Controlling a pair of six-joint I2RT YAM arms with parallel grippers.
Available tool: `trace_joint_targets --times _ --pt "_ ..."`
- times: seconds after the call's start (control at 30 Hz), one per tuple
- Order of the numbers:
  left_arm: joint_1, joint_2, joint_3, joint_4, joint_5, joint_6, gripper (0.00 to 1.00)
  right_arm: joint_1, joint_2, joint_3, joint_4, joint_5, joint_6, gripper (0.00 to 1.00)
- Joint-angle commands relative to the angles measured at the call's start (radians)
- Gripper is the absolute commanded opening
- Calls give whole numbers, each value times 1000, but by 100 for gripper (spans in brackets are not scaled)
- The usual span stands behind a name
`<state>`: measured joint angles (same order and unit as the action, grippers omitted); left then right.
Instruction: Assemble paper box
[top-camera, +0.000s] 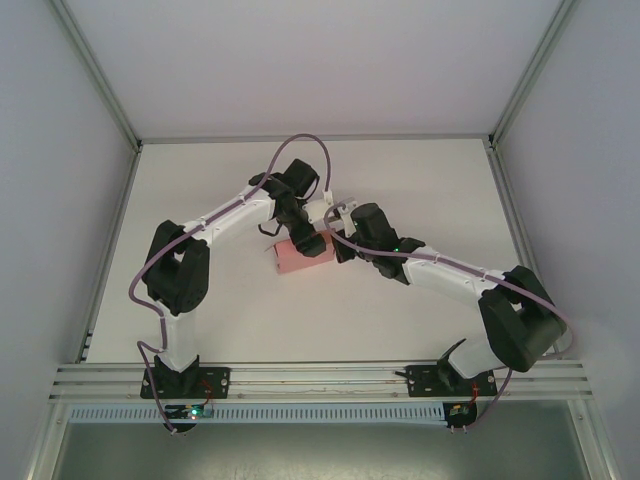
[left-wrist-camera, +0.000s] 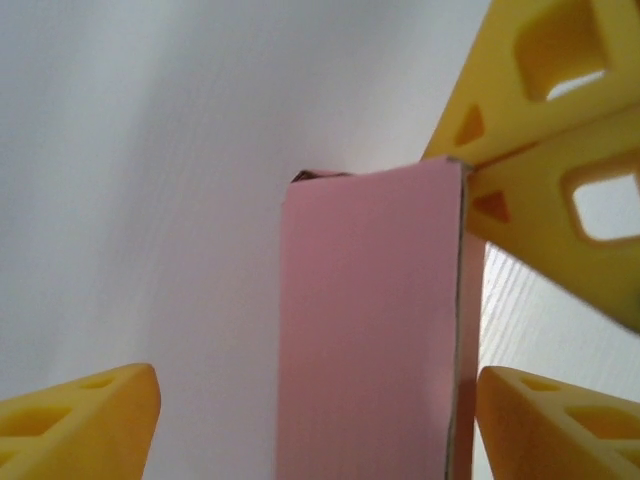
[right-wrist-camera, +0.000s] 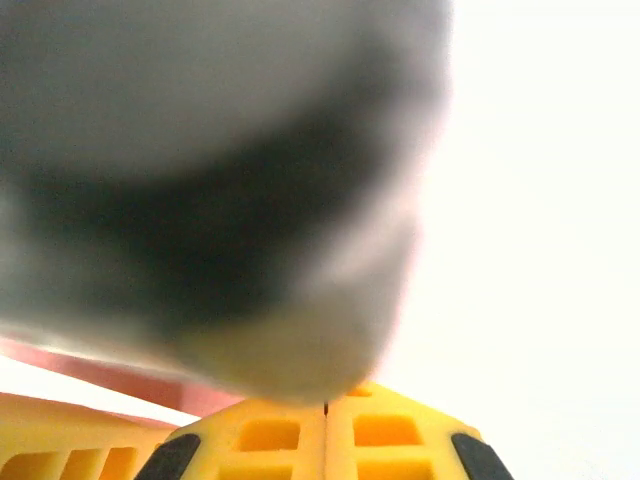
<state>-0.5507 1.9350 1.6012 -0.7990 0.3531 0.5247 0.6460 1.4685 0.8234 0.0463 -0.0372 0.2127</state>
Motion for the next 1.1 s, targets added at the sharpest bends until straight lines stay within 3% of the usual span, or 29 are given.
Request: trace_joint_targets --times 0.0,0.03,0.3,0.37,0.47,0.57,0.67,0.77,0.83,0.97,1.07 --pt "-9 -97 10 28 -14 -51 89 12 6 11 -132 68 77 0" --pt "-9 -116 -3 37 -26 -68 100 14 11 18 -141 75 82 0" --pt "-9 -324 -144 46 -339 -365 100 37 19 76 -209 127 105 0" --pt "-11 -380 -207 24 -380 -427 95 40 25 93 -222 134 109 0" --pt "-10 -432 -289 -3 -393 -509 79 40 42 119 -249 134 108 0" --pt "-11 -462 -345 -15 -378 -568 77 41 66 147 -279 130 102 0" --pt "-11 -469 -392 8 -435 -580 74 41 71 151 -278 112 90 0" --pt "-6 -438 -393 28 -459 -588 69 41 68 154 -278 102 76 0" --pt "3 -413 -373 49 -466 -626 58 41 70 153 -278 96 68 0" --pt "31 -380 -346 78 -331 -650 50 41 73 149 -279 94 62 0" --pt "32 -360 -335 75 -342 -652 47 41 74 149 -282 92 55 0"
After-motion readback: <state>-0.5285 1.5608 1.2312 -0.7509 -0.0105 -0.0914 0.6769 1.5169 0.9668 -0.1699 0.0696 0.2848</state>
